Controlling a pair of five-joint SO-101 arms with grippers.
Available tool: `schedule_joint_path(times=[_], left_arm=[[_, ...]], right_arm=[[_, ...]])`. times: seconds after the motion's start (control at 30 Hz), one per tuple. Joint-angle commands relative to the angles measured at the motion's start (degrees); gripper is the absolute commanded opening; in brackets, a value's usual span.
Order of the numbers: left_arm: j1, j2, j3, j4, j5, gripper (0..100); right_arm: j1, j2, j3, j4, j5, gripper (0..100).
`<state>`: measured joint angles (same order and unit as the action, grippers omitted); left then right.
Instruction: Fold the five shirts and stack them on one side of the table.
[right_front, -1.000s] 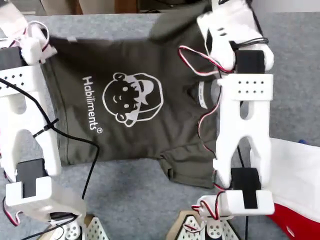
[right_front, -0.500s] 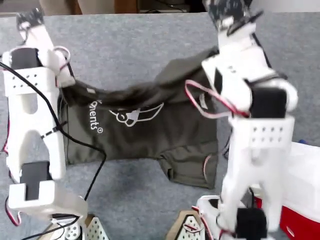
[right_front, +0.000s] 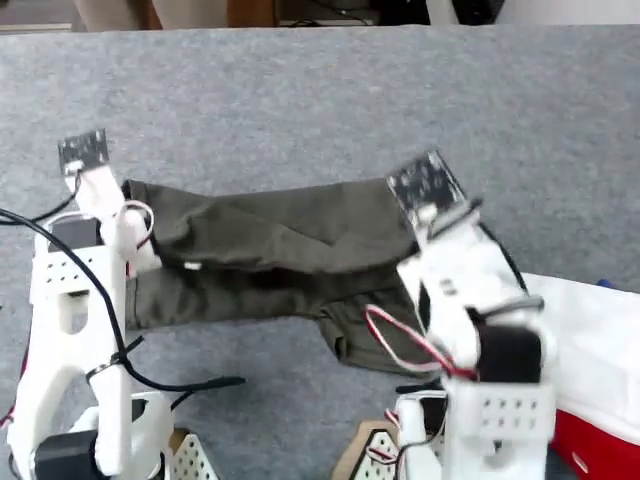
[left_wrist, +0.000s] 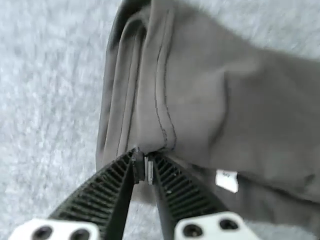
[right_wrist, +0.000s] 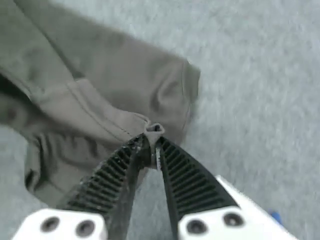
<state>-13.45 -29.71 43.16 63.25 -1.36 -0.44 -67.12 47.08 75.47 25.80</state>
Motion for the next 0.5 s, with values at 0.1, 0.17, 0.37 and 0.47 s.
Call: schedule_joint_path(times=[0.1, 0.17, 0.37, 0.47], left_arm=[[0.0, -3.65, 8.88, -0.53, -3.16, 2], [0.0, -4.97, 11.25, -0.53, -4.48, 2], [-2.11, -6.2, 13.36, -3.08, -5.19, 2], [-1.93, -5.93, 13.54, -2.9, -6.86, 2]], right_arm=[[9.8, -13.05, 10.24, 2.2, 7.74, 0.4], [11.47, -14.64, 12.26, 2.73, 9.93, 0.4], [10.95, -18.51, 16.22, 5.63, 14.68, 0.4], [11.21, -19.56, 17.54, 6.24, 17.32, 0.4]])
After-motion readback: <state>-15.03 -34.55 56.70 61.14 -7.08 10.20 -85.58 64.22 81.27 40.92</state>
